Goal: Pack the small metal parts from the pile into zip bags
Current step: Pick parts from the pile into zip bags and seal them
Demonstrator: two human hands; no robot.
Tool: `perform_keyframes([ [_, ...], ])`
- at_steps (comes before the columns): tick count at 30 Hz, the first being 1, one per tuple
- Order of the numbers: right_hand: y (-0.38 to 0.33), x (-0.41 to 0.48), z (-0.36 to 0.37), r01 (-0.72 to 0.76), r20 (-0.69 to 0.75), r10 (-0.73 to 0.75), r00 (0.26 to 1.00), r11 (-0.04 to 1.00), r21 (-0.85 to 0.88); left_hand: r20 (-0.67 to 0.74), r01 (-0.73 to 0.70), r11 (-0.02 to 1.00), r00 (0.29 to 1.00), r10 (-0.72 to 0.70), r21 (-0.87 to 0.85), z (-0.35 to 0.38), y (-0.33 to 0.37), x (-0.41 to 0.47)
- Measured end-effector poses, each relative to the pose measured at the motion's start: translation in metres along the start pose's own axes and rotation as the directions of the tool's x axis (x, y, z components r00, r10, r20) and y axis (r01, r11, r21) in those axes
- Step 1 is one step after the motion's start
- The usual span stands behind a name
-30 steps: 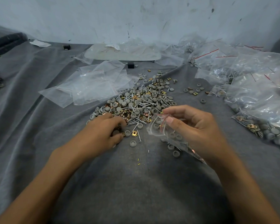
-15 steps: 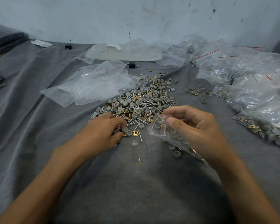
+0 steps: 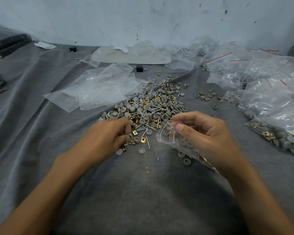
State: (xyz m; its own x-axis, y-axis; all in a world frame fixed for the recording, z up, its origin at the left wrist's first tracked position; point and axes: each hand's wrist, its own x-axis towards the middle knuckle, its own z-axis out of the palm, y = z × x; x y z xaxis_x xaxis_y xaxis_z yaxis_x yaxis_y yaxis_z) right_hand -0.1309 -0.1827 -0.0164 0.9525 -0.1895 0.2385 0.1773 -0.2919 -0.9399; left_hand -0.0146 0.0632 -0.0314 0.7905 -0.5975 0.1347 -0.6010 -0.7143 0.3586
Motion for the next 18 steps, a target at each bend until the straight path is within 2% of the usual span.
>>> perform_keyframes([
  [3, -0.001, 0.000, 0.000, 0.002, 0.001, -0.002, 1.000, 1.000, 0.004, -0.047, 0.004, 0.997, 0.999, -0.008, -0.080, 0.001, -0.003, 0.000],
  [6, -0.001, 0.000, -0.001, 0.005, 0.010, -0.005, 1.000, 1.000, -0.001, -0.046, 0.033, 0.962, 0.998, -0.047, -0.273, 0.001, -0.001, 0.001],
  [8, -0.001, 0.000, -0.002, 0.009, 0.013, -0.009, 1.000, 1.000, 0.015, -0.048, 0.035, 0.886, 0.997, -0.065, -0.462, 0.000, 0.005, 0.002],
  [12, 0.001, 0.000, -0.003, 0.018, 0.012, -0.019, 1.000, 0.999, 0.044, -0.089, -0.006, 0.656, 0.992, -0.094, -0.755, 0.000, 0.027, 0.005],
  [14, 0.002, 0.000, -0.003, 0.022, 0.010, -0.022, 1.000, 0.998, 0.051, -0.088, -0.006, 0.583, 0.990, -0.111, -0.812, 0.002, 0.035, 0.005],
  [18, 0.004, 0.001, -0.006, 0.014, 0.008, -0.015, 1.000, 0.996, 0.083, -0.089, 0.015, 0.551, 0.983, -0.162, -0.835, 0.003, 0.040, 0.006],
])
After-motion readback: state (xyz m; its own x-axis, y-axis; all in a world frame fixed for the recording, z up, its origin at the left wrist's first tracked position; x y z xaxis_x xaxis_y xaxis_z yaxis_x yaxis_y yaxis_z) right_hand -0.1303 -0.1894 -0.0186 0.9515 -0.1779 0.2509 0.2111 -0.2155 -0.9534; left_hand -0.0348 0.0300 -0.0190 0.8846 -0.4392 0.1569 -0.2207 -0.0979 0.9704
